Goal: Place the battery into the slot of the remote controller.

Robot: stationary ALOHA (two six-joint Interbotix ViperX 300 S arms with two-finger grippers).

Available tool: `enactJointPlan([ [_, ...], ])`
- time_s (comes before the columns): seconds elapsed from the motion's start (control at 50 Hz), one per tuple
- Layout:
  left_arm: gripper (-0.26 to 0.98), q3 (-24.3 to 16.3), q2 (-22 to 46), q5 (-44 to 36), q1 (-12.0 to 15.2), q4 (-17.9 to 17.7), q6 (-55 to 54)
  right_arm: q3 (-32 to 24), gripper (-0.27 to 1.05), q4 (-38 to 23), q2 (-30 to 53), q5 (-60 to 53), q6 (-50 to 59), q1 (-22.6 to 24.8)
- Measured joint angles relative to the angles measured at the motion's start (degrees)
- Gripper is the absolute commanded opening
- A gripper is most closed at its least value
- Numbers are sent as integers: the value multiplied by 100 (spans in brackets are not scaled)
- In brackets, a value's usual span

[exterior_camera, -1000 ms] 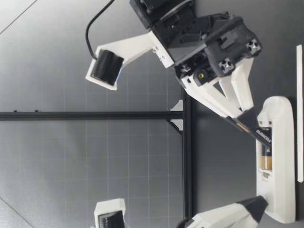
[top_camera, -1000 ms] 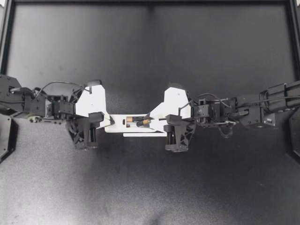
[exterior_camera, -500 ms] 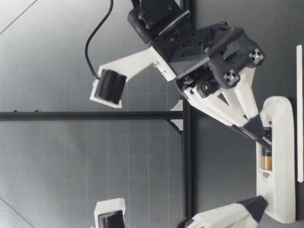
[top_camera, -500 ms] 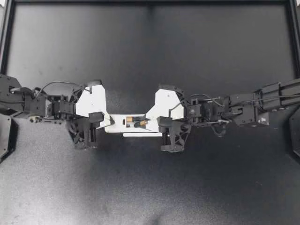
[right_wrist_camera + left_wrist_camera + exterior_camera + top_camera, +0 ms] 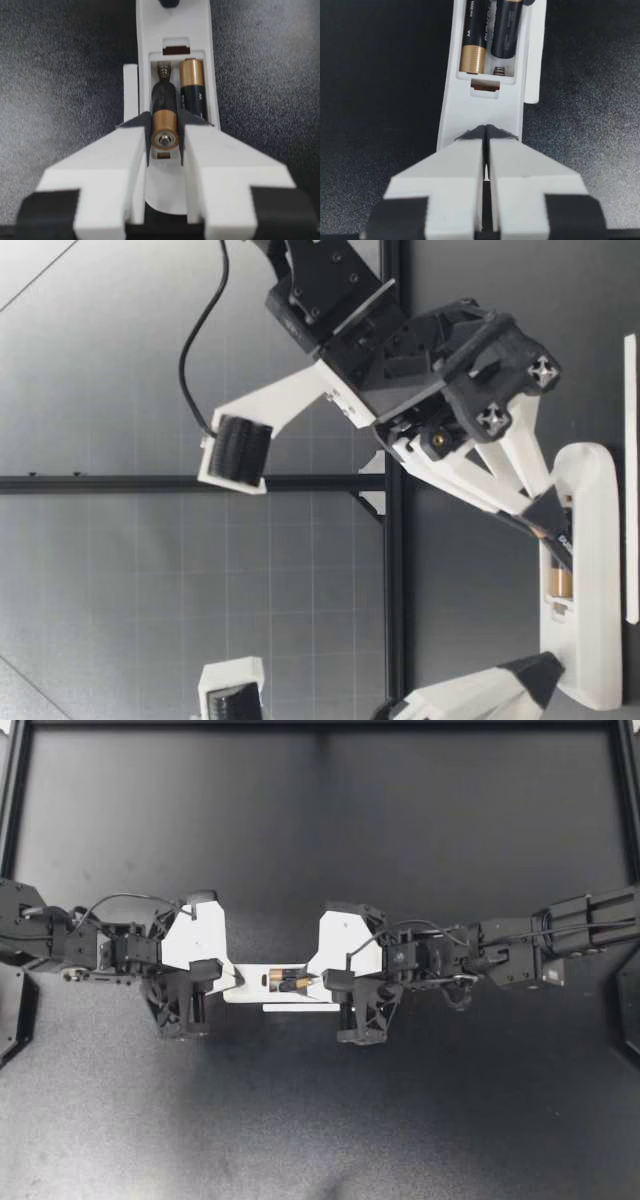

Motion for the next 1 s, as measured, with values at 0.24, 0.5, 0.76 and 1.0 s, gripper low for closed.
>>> enactJointPlan([
  [0.24,-14,0,0,0,0,0,0,-158,26,-141,9,387,0,9],
  [0.5,-14,0,0,0,0,0,0,-343,40,-167,70,422,-9,114],
  [0.76,-14,0,0,9,0,0,-18,-176,40,18,-176,343,325,202],
  [1.0,-14,0,0,9,0,0,-9,466,40,246,-694,-492,1547,193],
])
